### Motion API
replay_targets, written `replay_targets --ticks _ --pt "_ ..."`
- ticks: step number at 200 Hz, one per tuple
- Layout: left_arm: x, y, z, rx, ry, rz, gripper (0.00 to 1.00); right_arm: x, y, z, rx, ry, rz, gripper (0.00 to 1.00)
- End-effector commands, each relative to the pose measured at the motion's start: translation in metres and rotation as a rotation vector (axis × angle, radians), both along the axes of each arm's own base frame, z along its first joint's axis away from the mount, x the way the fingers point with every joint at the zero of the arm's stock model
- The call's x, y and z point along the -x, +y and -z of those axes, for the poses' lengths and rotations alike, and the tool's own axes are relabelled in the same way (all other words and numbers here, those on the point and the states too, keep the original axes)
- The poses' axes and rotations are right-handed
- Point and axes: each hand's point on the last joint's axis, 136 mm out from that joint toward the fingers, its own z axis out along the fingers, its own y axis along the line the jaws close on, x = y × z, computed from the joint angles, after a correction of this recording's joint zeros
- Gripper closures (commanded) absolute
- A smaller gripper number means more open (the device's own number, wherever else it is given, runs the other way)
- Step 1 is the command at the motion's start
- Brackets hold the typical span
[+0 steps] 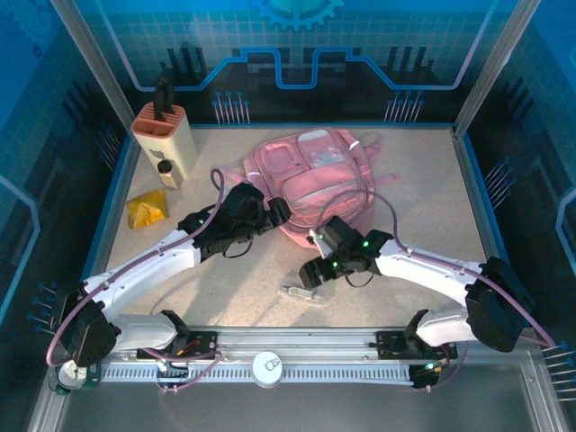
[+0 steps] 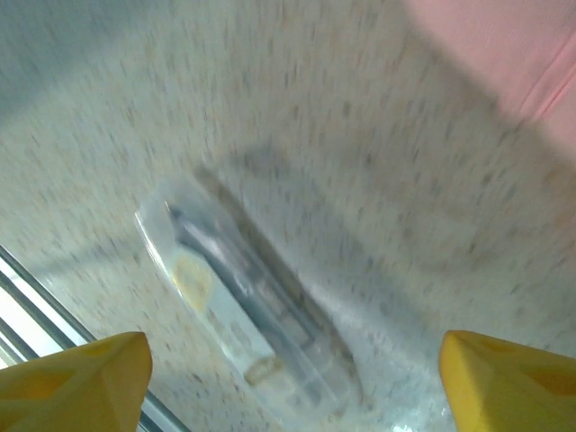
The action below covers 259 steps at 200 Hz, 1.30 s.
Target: Pack the student bag
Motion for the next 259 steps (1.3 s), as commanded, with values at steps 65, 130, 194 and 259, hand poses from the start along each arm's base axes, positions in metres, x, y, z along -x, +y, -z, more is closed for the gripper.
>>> replay_targets --ticks 65,130,194,259 --pt "0.002 0.021 -0.045 0.105 -0.079 -0.151 0.01 0.022 0.011 0.035 0.137 -0.082 -0.180 0.07" --pt "0.000 0.024 -0.040 0.081 -0.082 -0.158 0.01 0.039 0.023 0.044 0.163 -0.097 -0.276 0.08" --pt "0.001 0.021 -0.034 0.095 -0.060 -0.162 0.01 0.046 0.025 0.056 0.258 -0.123 -0.303 0.24" --pt "0.000 0.021 -0.029 0.076 -0.053 -0.164 0.01 0.045 0.017 0.060 0.293 -0.139 -0.293 0.46"
